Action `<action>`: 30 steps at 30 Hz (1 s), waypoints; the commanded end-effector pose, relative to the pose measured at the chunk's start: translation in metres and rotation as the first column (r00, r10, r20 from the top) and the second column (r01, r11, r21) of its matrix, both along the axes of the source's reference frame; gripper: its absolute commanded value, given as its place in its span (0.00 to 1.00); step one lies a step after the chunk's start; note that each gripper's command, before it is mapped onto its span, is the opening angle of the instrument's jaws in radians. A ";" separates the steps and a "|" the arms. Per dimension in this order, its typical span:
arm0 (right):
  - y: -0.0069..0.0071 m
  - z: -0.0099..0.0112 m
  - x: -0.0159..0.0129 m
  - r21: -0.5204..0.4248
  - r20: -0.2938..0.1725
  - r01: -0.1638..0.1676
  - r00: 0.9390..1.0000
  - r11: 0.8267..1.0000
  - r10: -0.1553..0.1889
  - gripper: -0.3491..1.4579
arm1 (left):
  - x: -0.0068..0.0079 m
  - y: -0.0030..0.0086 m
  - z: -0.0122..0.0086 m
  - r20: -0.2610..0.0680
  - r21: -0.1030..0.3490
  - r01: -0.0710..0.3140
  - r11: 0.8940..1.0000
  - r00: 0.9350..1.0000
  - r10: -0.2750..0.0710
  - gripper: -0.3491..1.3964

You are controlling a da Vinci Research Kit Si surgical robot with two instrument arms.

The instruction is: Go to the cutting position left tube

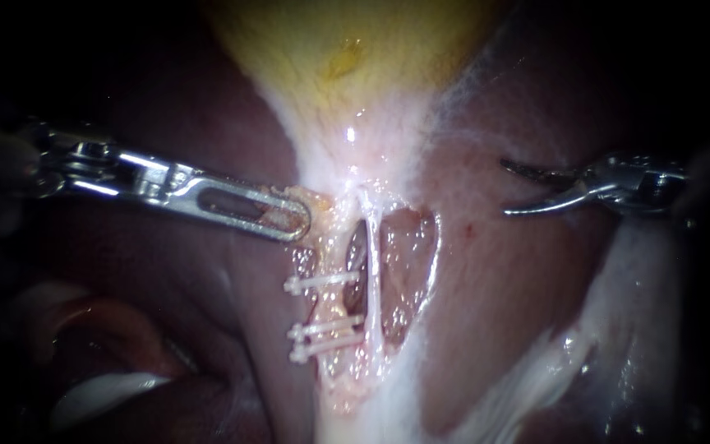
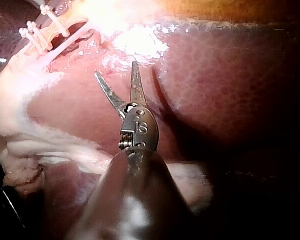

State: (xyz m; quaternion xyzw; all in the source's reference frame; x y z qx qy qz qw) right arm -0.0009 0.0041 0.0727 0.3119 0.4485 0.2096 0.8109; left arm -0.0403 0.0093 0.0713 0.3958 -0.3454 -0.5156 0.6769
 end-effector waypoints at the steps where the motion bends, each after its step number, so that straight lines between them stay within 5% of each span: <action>1: 0.0000 0.0000 0.0000 0.000 0.000 0.000 1.000 1.000 0.000 0.88 | 0.0000 0.0000 0.0000 0.000 0.000 0.000 1.000 1.000 0.000 0.00; 11: -0.0001 -0.0001 0.0000 0.000 -0.001 0.001 1.000 1.000 -0.001 0.88 | 0.0013 0.0004 -0.0010 0.008 0.007 -0.010 1.000 1.000 0.010 0.00; 30: -0.0002 -0.0002 0.0000 0.000 -0.001 0.002 1.000 1.000 -0.002 0.88 | 0.0049 0.0009 -0.0063 0.001 0.008 0.013 1.000 1.000 -0.013 0.00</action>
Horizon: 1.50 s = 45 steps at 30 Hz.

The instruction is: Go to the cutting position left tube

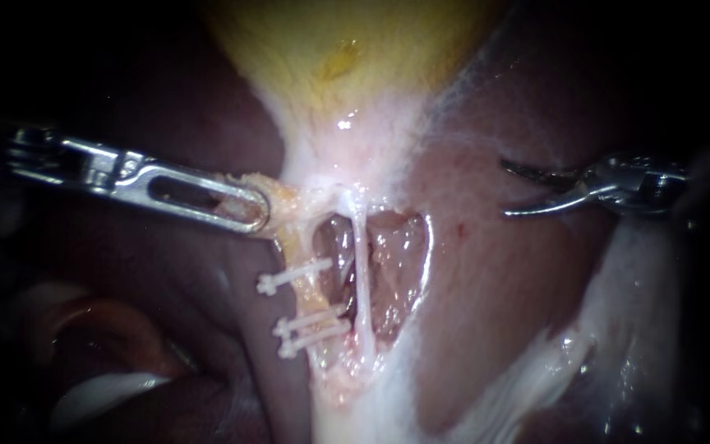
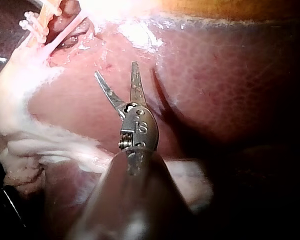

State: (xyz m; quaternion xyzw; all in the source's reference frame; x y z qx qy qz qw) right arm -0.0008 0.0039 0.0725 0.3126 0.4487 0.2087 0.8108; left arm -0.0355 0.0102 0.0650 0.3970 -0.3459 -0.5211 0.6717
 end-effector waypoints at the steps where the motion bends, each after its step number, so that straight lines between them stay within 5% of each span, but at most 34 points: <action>1: 0.0000 0.0000 0.0000 0.000 0.000 0.000 1.000 1.000 0.000 0.88 | 0.0000 0.0000 0.0000 0.000 -0.001 0.000 1.000 1.000 0.000 0.00; 14: -0.0007 -0.0008 0.0007 0.000 -0.003 0.003 1.000 1.000 -0.003 0.88 | 0.0001 0.0000 0.0000 0.000 -0.001 0.000 1.000 1.000 0.000 0.00; 26: -0.0037 -0.0021 0.0038 0.015 -0.029 0.045 0.999 0.999 -0.045 0.86 | 0.0001 0.0000 0.0001 -0.002 -0.003 0.002 1.000 1.000 -0.002 0.00; 35: -0.0047 -0.0026 0.0062 0.012 -0.009 0.132 0.991 0.991 -0.132 0.84 | 0.0001 0.0000 0.0001 -0.002 -0.003 0.002 1.000 1.000 -0.002 0.00; 45: -0.0083 -0.0019 0.0112 0.037 0.024 0.253 0.967 0.967 -0.254 0.86 | 0.0000 0.0000 0.0001 -0.002 -0.003 0.003 1.000 1.000 -0.003 0.00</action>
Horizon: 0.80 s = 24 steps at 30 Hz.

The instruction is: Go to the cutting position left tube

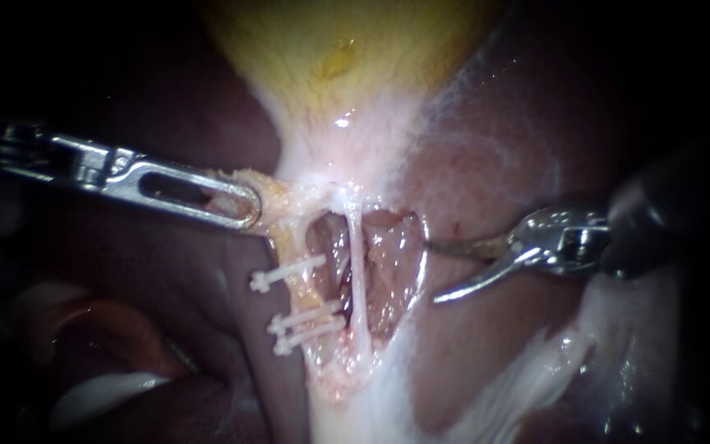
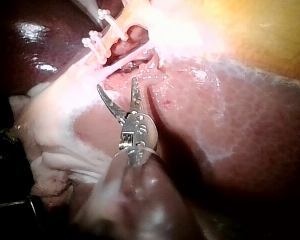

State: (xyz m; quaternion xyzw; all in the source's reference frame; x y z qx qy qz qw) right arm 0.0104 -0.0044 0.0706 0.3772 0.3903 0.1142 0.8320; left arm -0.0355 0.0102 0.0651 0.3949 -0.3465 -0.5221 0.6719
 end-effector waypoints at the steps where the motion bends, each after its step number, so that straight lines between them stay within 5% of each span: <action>1: -0.0003 0.0002 0.0004 0.009 0.006 0.002 1.000 1.000 -0.002 0.86 | 0.0000 0.0000 0.0000 0.000 0.000 0.000 1.000 1.000 0.000 0.00; 24: -0.0025 0.0044 0.0066 0.126 0.064 0.046 0.996 0.991 -0.054 0.86 | -0.0002 -0.0005 -0.0007 -0.003 0.000 0.004 1.000 1.000 -0.004 0.00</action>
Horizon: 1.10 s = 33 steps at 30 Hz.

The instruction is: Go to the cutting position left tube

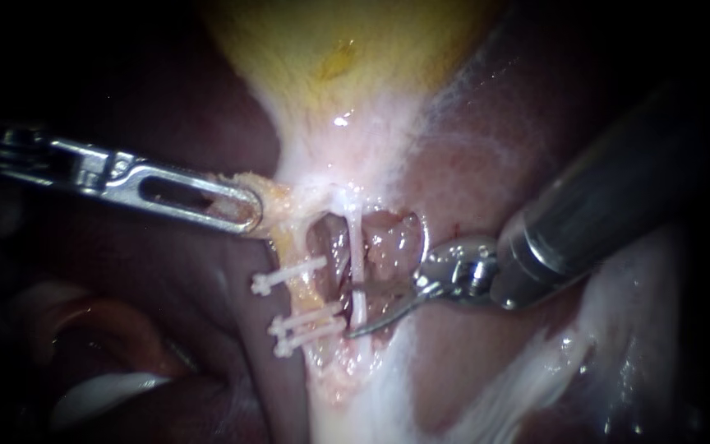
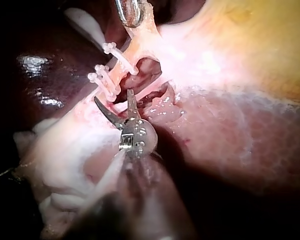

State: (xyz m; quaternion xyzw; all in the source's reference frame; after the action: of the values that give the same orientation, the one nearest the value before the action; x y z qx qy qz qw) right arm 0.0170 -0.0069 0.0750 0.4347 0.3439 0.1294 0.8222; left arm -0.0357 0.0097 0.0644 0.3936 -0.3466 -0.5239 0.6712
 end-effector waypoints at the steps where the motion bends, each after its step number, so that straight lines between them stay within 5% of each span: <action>1: 0.0000 0.0002 0.0001 -0.001 0.000 -0.002 1.000 1.000 0.002 0.86 | 0.0000 0.0000 0.0000 -0.001 0.000 0.000 1.000 1.000 0.000 0.00; 20: 0.0009 0.0012 0.0023 0.032 -0.031 -0.048 0.998 0.998 0.049 0.86 | -0.0001 -0.0001 -0.0002 -0.001 0.000 0.001 1.000 1.000 -0.001 0.00; 33: 0.0005 0.0007 0.0037 0.094 -0.085 -0.031 0.996 0.995 0.039 0.86 | -0.0001 -0.0001 -0.0002 -0.001 0.000 0.001 1.000 1.000 -0.001 0.00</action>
State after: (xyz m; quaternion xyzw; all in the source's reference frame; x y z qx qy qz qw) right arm 0.0208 -0.0064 0.0757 0.4730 0.3834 0.1395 0.7809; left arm -0.0358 0.0096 0.0642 0.3930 -0.3465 -0.5245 0.6711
